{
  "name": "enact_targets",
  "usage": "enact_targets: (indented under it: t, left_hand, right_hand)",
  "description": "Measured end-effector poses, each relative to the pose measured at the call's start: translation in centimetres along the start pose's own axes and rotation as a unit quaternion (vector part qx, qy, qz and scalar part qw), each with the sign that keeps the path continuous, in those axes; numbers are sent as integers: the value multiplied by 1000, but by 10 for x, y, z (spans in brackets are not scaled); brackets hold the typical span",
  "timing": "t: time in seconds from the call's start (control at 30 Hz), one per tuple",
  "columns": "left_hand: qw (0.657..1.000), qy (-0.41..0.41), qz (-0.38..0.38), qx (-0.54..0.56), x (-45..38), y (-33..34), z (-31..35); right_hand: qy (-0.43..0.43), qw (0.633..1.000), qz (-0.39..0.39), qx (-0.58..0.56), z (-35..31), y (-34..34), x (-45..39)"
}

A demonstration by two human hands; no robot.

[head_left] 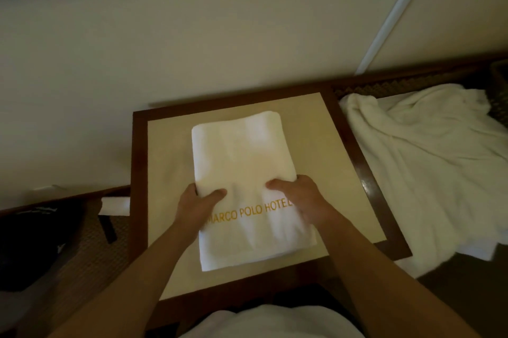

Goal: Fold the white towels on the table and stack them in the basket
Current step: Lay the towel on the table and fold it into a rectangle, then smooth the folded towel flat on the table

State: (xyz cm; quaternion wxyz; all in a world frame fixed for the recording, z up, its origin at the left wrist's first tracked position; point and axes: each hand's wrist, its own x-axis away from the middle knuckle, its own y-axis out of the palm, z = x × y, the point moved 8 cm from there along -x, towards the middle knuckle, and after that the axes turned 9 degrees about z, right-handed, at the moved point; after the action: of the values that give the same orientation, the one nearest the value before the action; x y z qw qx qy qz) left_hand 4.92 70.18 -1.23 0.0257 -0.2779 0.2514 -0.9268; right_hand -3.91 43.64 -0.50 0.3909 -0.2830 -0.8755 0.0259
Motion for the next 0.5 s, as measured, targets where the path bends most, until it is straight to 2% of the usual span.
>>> enact_targets:
  t: [0.13,0.27,0.5]
  left_hand:
    - [1000,20,-6,5,1,5,11]
    - [998,33,-59,13,10,28,23]
    - [986,103,-127,-18,58,106,68]
  right_hand:
    - [54,997,-32,-56,5,-7,13]
    - [78,990,-52,-105,12,-30,22]
    - [-11,983,61,-174,28,-129,29]
